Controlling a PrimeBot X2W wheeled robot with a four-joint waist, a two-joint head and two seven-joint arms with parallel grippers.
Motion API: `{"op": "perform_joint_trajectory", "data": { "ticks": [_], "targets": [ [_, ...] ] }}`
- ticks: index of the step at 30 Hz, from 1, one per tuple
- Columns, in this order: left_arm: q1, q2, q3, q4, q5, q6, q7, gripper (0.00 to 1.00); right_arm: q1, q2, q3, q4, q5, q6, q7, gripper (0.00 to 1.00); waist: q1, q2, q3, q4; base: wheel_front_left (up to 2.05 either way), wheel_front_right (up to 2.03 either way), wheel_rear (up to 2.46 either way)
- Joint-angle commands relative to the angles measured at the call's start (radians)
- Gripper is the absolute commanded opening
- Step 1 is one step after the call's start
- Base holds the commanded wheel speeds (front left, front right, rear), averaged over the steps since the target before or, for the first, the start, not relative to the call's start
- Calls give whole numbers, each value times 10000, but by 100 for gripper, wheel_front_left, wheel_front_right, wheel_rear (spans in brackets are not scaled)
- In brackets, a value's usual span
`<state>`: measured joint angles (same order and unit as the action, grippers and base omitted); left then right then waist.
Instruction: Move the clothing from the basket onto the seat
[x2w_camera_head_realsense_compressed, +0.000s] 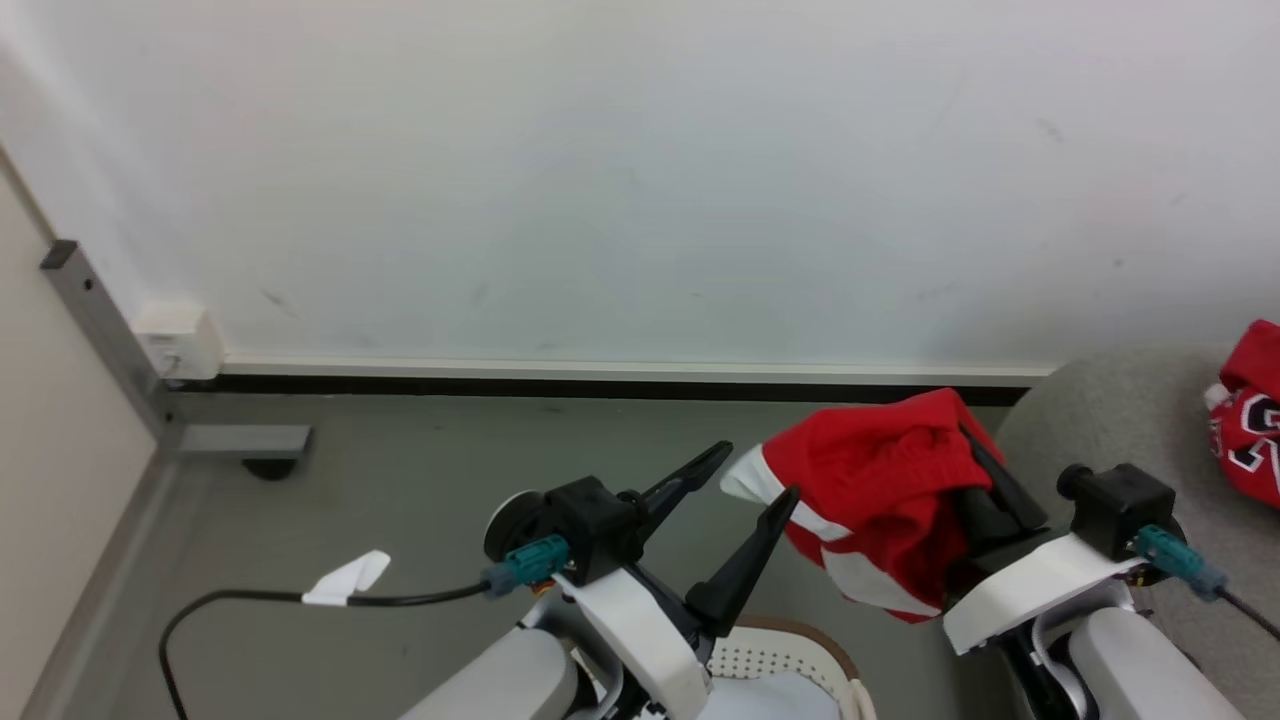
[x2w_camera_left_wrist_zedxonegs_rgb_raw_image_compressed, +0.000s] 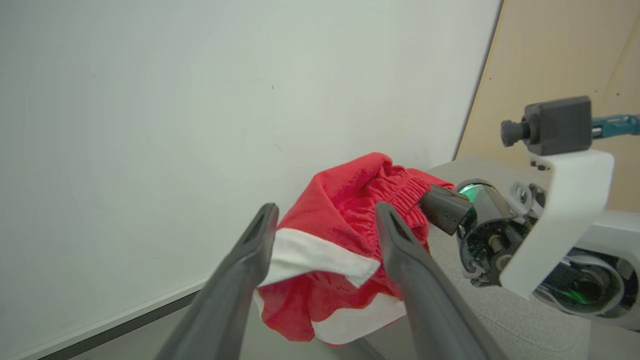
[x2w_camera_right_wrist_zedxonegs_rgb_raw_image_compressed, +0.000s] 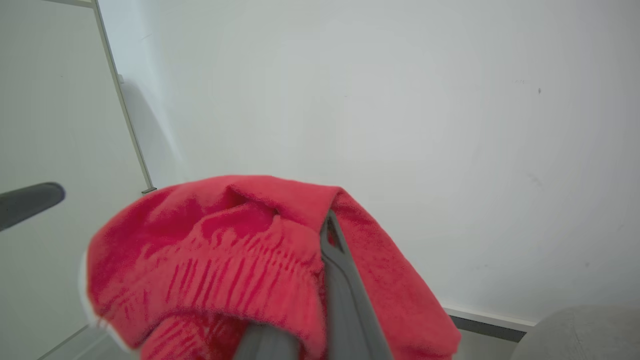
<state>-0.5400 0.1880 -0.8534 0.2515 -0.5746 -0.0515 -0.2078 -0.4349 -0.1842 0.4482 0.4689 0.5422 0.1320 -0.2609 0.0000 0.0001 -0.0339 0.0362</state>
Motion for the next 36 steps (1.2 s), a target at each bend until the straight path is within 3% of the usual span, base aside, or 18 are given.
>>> {"op": "perform_joint_trajectory", "data": {
  "ticks": [1, 10, 20, 26, 36],
  "targets": [
    [162, 67, -34, -50, 96, -18, -89, 100, 132, -157, -201, -169, -133, -26, -22, 0, 0, -1, 125, -532, 0, 0, 0],
    [332, 115, 49, -64, 212, 56, -385, 100, 361, -915, -1190, -1203, -685, -24, -21, 0, 0, -1, 379, -2472, 0, 0, 0],
    [285, 170, 217, 29, 572, -30, -554, 100, 783, -930, -1996, -2095, -994, -24, -22, 0, 0, -1, 653, -4405, 0, 0, 0],
    [366, 57, 196, 151, 717, -121, -555, 100, 1024, -851, -2152, -2290, -975, -24, -22, 0, 0, -1, 707, -5098, 0, 0, 0],
    [304, 7, 182, 310, 891, -205, -566, 100, 805, -1017, -2188, -2425, -951, -24, -22, 0, 0, -1, 865, -5446, 0, 0, 0]
  ]
}}
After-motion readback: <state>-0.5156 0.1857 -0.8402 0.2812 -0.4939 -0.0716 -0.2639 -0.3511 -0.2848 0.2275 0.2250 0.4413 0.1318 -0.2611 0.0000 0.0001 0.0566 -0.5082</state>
